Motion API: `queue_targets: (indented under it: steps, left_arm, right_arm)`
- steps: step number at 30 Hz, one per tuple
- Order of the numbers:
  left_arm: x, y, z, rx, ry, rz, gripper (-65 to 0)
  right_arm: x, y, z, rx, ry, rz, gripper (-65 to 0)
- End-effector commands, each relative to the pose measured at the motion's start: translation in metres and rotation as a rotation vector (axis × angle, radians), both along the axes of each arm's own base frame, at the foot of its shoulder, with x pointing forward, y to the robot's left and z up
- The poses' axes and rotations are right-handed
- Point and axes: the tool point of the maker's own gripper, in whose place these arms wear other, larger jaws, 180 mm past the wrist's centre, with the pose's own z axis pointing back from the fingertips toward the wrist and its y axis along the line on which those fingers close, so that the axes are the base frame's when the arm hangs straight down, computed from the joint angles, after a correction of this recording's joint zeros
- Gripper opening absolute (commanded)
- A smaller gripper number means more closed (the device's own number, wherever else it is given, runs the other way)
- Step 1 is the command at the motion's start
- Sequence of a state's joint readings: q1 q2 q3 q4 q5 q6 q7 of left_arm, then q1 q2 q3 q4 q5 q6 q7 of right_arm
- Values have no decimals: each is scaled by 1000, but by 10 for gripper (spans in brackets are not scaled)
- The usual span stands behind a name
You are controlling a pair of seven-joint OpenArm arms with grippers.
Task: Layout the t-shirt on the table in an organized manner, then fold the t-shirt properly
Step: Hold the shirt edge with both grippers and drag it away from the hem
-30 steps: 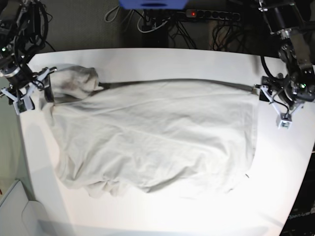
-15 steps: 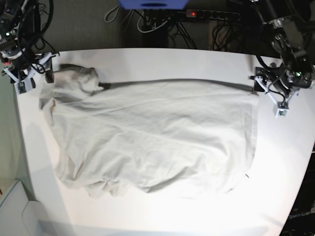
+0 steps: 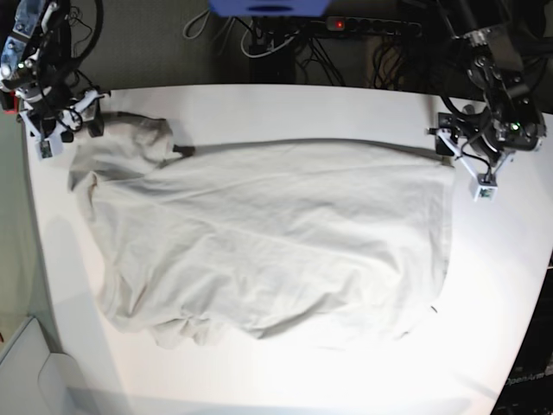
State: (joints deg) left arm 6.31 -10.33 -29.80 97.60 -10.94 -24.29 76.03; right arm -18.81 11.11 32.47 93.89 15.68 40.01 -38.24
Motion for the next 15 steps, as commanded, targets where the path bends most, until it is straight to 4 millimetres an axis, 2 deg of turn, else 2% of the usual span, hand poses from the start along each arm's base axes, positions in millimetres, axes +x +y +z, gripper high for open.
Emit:
queue_targets:
  steps: [1,6,8,12,15]
  left_arm:
    - [8,5,9,19,-34,-5,-230]
    - [6,6,10,23,-35,-6,-230]
    - [5,7,10,25,-34,-5,-230]
    - [4,7,9,22,-29,1,-230]
    - [-1,7,7,24,-19,0,-230]
  right_arm:
    - [13,-4,11,-3,-52,4,-262]
    - [17,-10,2,11,-32,-3,-293]
    - [19,-7,-1,22,-27,-2,-355]
    - [15,6,-12,41,8,33,-533]
    - [6,8,-15,40,26,38,-636]
